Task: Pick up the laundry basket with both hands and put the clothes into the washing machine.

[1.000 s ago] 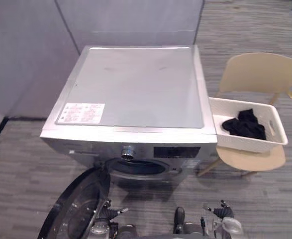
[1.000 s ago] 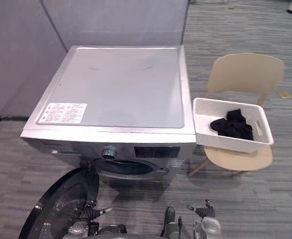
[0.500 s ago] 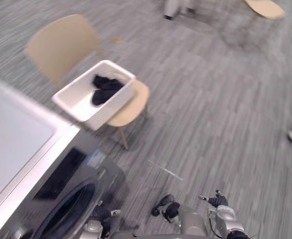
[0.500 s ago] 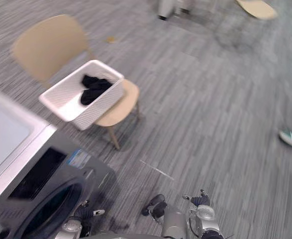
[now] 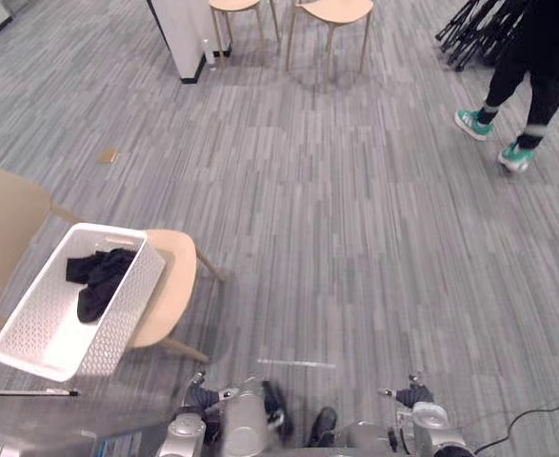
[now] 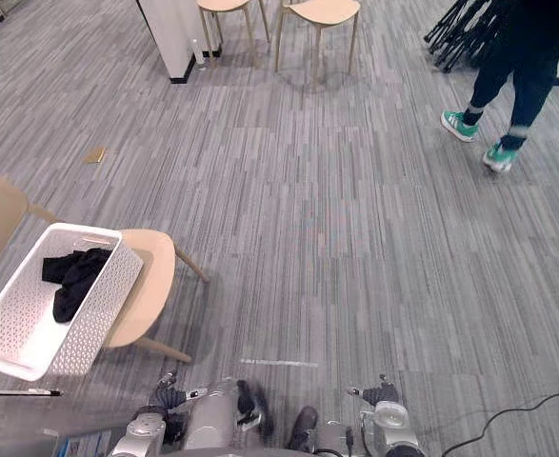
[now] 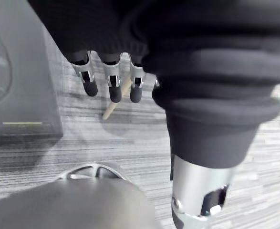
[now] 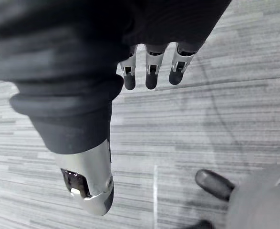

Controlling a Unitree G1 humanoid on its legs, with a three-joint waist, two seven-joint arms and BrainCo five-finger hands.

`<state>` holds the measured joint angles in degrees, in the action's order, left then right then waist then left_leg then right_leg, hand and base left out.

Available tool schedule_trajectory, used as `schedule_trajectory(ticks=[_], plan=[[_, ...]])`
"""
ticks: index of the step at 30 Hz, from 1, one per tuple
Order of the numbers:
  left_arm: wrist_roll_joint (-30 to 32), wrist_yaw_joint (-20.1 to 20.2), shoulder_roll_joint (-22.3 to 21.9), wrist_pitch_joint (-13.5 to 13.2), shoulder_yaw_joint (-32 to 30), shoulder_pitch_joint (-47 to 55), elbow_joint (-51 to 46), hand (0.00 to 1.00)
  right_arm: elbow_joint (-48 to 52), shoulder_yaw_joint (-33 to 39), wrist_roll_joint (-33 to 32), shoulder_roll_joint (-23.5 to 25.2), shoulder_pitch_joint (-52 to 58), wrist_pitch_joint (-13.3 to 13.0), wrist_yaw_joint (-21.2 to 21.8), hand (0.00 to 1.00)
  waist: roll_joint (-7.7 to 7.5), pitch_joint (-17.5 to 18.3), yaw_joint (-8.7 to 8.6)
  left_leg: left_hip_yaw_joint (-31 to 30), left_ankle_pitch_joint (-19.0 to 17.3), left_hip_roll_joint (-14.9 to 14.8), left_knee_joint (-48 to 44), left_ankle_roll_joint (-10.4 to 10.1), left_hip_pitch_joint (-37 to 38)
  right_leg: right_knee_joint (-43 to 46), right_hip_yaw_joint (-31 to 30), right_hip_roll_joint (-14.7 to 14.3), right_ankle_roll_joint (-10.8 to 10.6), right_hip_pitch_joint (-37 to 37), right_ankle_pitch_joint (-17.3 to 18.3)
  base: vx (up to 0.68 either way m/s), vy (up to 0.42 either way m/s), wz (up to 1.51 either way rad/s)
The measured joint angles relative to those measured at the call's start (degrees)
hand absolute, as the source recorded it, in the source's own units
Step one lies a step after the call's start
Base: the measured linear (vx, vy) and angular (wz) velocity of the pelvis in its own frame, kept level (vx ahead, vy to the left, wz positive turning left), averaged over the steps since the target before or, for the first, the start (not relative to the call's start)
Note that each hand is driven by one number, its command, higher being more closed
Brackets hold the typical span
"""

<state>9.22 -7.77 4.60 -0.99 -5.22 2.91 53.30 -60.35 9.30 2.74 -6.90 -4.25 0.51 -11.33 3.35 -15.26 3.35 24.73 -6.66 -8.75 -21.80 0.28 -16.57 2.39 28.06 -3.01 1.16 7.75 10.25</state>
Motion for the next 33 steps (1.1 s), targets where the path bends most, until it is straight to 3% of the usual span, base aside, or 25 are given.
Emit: schedule_trajectory(ticks=[1,2,3,4,5,7,9,11,12,13,14,15,16,17,18,19,21,24,26,28,31,33], plan=[[-0.16,0.04,0.17,-0.03,-0.26,0.20,-0.09,0.00,0.47,0.03,0.00,0.23,-0.53,-0.07,-0.15,0.00,-0.94,0.29,0.80,0.43,0.62,1.34,0.34,1.35,-0.08,-0.59,-1.15,0.99,-0.55,0.63,-0.13,0.49,0.104,-0.14],[-0.09,0.14,0.13,0.03,-1.44,0.30,-0.32,0.00,0.53,0.03,0.11,0.38,-1.47,-0.12,-0.21,0.00,-1.84,-0.03,0.60,0.47,-1.02,2.08,-2.10,3.96,-0.94,1.18,-1.18,2.19,-2.05,0.35,0.79,0.50,0.122,0.02],[-0.13,0.09,-0.11,0.10,-2.17,0.30,-0.16,0.00,0.36,0.04,0.12,0.44,-1.45,-0.11,-0.20,0.00,-1.84,-0.04,0.60,0.57,-1.85,2.16,-2.57,5.46,-0.93,3.65,-1.02,2.92,-3.43,-0.15,1.70,0.48,0.158,0.17],[-0.17,-0.06,-0.24,0.46,-2.39,0.12,0.88,0.00,0.27,0.21,0.12,0.45,-1.52,-0.11,-0.20,0.00,-1.39,0.22,0.54,0.69,-4.11,2.90,-1.75,6.38,1.28,14.20,-1.55,5.94,-7.04,-2.75,4.27,0.49,0.171,0.16],[-0.17,-0.04,0.09,0.63,-2.18,-0.04,1.18,0.00,0.33,0.25,0.12,0.24,-1.50,-0.11,-0.20,0.00,-1.86,0.07,0.48,0.55,-4.47,3.45,-0.64,6.44,3.56,22.61,-2.15,8.37,-7.68,-5.41,4.87,0.53,0.167,0.33],[-0.82,-0.05,1.48,0.74,-1.37,-0.16,1.22,0.00,0.44,-0.27,0.14,1.09,-1.67,-0.05,0.15,0.00,-4.00,-1.05,-0.46,-2.25,-6.17,6.81,1.31,7.95,10.70,56.62,-4.12,18.13,-3.38,-15.97,-0.85,0.55,0.101,0.71],[-1.50,-0.06,1.24,0.77,-0.86,0.10,1.24,0.00,0.49,-0.34,0.18,1.14,-1.48,-0.07,0.20,0.00,-3.20,-1.46,-1.43,-6.30,-7.09,6.83,3.58,7.24,16.27,62.66,-4.63,19.42,-1.49,-18.96,0.60,0.55,-0.007,0.99],[-1.91,-0.12,1.28,0.75,-0.37,0.16,1.12,0.00,1.15,-1.02,0.25,1.14,-1.33,-0.12,0.21,0.00,-2.71,-1.72,-1.58,-10.17,-7.10,6.75,5.80,7.22,20.54,57.53,-4.99,19.13,-1.74,-21.49,2.24,0.51,-0.086,1.01],[-1.95,-0.19,1.20,0.73,-0.09,-0.02,0.83,0.00,1.63,-1.38,0.26,1.12,-1.42,-0.19,0.23,0.00,-2.75,-1.66,-1.73,-14.01,-7.55,6.27,6.07,6.44,21.85,50.07,-6.96,17.86,-2.65,-23.84,3.19,0.48,-0.200,1.19],[-1.95,-0.16,0.63,0.71,0.21,-0.63,0.78,0.00,2.30,-1.40,0.25,0.95,-1.31,-0.17,0.28,0.00,-2.04,-2.00,-2.35,-17.55,-8.47,4.72,5.63,4.82,22.46,37.08,-10.54,13.71,-3.69,-24.46,2.80,0.46,-0.233,1.35],[-1.93,-0.15,0.36,0.68,0.32,-0.91,0.71,0.00,2.84,-1.39,0.24,1.07,-1.05,-0.15,0.26,0.00,-1.51,-2.21,-2.50,-19.19,-8.89,4.40,5.28,4.06,22.41,29.84,-13.91,12.03,-4.67,-24.45,1.62,0.54,-0.357,1.68],[-1.92,-0.14,-0.11,0.70,0.60,-1.85,0.70,0.00,3.24,-1.19,0.14,1.39,-0.30,-0.19,0.28,0.00,-2.58,-1.74,-2.37,-22.33,-10.19,4.04,4.32,1.76,22.02,18.12,-22.28,9.52,-5.93,-23.95,-1.93,0.42,-0.329,2.11],[-1.88,-0.10,0.08,0.61,0.92,-2.08,-0.14,0.00,3.35,-0.85,0.11,2.34,0.92,-0.03,-0.04,0.00,-4.50,-0.90,-2.66,-26.41,-12.50,4.90,1.82,-2.16,19.94,8.41,-30.18,9.29,-8.00,-22.45,-7.57,0.42,-0.360,2.28],[-1.88,-0.13,-0.29,0.53,1.00,-2.55,-0.30,0.00,3.62,-0.06,-0.36,2.70,1.36,-0.14,-0.12,0.00,-4.14,-1.39,-2.59,-28.82,-13.92,4.70,0.67,-3.61,19.44,8.58,-30.55,9.57,-9.12,-21.85,-12.65,0.40,-0.397,2.14],[-1.92,-0.16,-3.26,0.54,0.67,-3.18,-0.67,0.00,4.65,0.71,-0.41,1.17,1.25,0.04,-0.44,0.00,-1.42,-1.21,-1.00,-31.01,-13.74,2.10,-0.56,-5.11,17.52,10.96,-25.90,8.69,-7.27,-21.68,-10.61,0.45,-0.452,1.79],[-1.94,-0.27,-5.12,0.46,0.45,-3.14,-1.49,0.00,6.11,1.04,-0.42,0.70,1.33,-0.07,-0.98,0.00,-0.56,-0.73,0.59,-32.07,-12.48,0.56,-1.30,-6.63,15.45,13.00,-21.04,8.94,-6.23,-21.82,-9.07,0.42,-0.428,1.69],[-2.04,-0.69,-6.06,0.36,0.30,-3.29,-2.50,0.00,8.00,1.00,-0.44,1.05,1.23,-0.29,-0.98,0.00,0.11,-0.33,0.75,-34.40,-9.48,-1.47,-1.45,-7.67,12.98,14.49,-12.51,9.72,-3.98,-19.30,-7.32,0.21,-0.278,2.06],[-2.52,-1.22,-6.33,0.41,0.73,-3.19,-3.40,0.00,7.71,1.95,-0.90,0.64,1.23,-0.46,-1.31,0.00,-0.29,-0.02,1.98,-27.27,-4.54,-3.75,1.58,-7.09,12.16,10.43,-3.28,11.17,-3.58,-11.62,-7.05,0.18,-0.168,2.24],[-2.54,-1.35,-5.91,0.55,1.53,-3.03,-3.22,0.00,7.43,2.39,-2.13,-0.58,0.22,-0.77,-2.28,0.00,-0.34,1.22,2.15,-11.26,-2.35,-5.47,4.10,-7.18,11.52,7.51,3.03,12.59,-3.62,-8.57,-7.07,0.11,0.015,1.79],[-2.50,-1.40,-4.84,0.60,3.23,-2.81,-3.14,0.00,7.06,3.25,-2.32,-1.03,-0.57,-0.93,-2.49,0.00,-0.40,1.38,2.24,-2.38,-1.80,-5.56,4.02,-6.35,10.78,7.03,7.52,14.05,-3.69,-6.91,-7.11,0.07,0.084,1.20],[-2.26,-1.38,-3.23,0.64,3.52,-1.64,-2.72,0.00,6.42,4.50,-2.32,0.79,-0.29,-0.94,-2.53,0.00,-1.78,2.41,2.11,5.80,-0.17,-4.35,3.39,-3.78,10.31,6.47,14.83,16.76,-4.36,-3.17,-7.54,0.06,0.135,1.04],[-2.10,-1.29,-2.70,0.58,3.51,-1.68,-1.96,0.00,6.04,4.48,-2.31,1.43,-0.22,-0.85,-2.55,0.00,-2.19,2.64,2.14,4.60,-0.02,-2.91,3.82,-3.52,10.39,6.40,17.37,17.59,-4.39,-1.14,-7.58,0.06,0.129,0.82]])
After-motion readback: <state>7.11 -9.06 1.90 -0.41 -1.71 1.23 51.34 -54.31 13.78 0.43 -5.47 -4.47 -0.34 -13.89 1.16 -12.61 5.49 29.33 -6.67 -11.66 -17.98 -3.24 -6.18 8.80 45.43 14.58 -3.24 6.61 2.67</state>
